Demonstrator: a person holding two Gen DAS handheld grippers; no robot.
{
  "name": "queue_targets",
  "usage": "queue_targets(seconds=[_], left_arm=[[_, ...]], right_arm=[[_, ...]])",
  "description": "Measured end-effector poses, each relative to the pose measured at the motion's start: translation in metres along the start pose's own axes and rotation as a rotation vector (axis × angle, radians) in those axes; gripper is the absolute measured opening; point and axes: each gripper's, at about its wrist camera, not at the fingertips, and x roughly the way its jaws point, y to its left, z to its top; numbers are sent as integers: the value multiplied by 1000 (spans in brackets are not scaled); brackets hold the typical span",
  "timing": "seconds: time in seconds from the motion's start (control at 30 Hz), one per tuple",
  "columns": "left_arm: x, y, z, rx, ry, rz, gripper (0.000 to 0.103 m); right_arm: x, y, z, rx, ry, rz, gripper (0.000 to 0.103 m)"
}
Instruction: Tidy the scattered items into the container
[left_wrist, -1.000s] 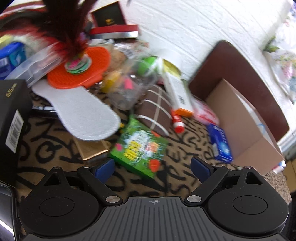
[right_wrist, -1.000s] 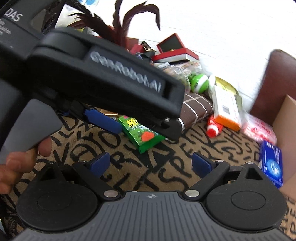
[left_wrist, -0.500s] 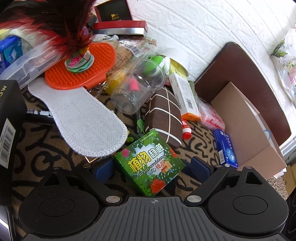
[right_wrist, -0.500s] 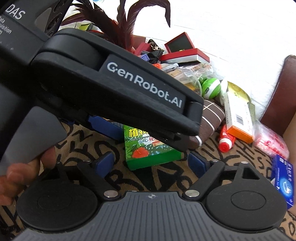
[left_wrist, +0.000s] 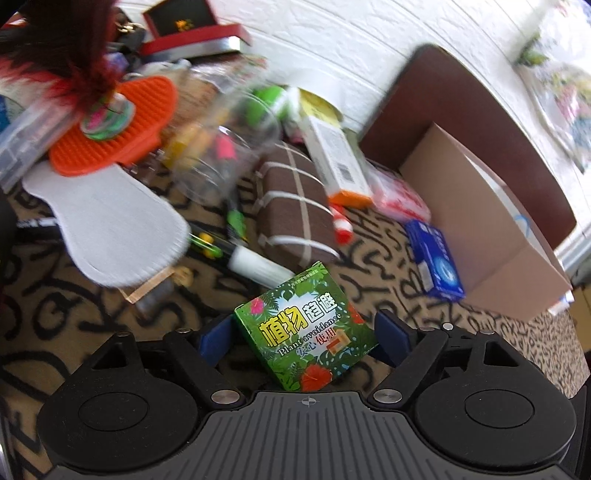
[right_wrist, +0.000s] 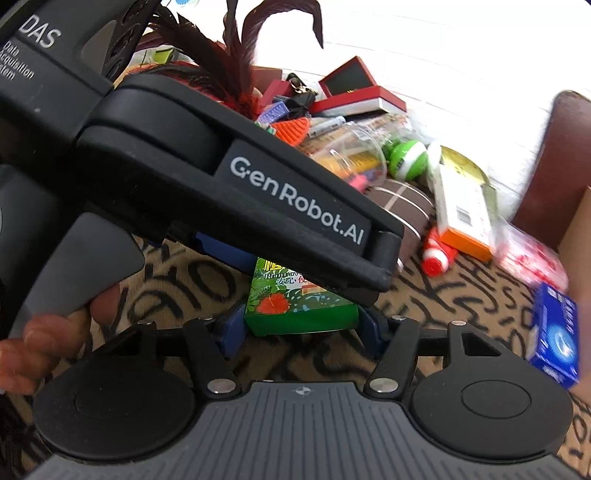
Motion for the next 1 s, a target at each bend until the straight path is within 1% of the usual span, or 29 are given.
queue_targets(seconds=[0.2,0.33,0.47,0.63,0.73,0.8,0.97,1.0], left_arm=[[3,-25,-15,60,43,-29,89],[8,-37,-21,94,52,-15,90],[9,-40,-23,100,67,-19,89],[10,-43,-25,126,80,-1,88],[11,-46,-25,138,82,13,88],[11,-48,-26,145,86,22,88],[17,-53,-24,146,88,42,88],[18,-54,-24,147,89,45,88]], right_arm=[[-25,-6,-21,36,18,-30,67],[-34,-5,-28,54,21,-42,68],[-34,-7,-26,83,22,-59,71],[-30,-8,-23,99,25,-81,81],[-29,-7,-22,89,28,-87,81],[-33,-7,-30,104,31,-85,81],[-33,-9,-31,136,31,-82,83],[-35,-9,-32,147,30,-81,81]])
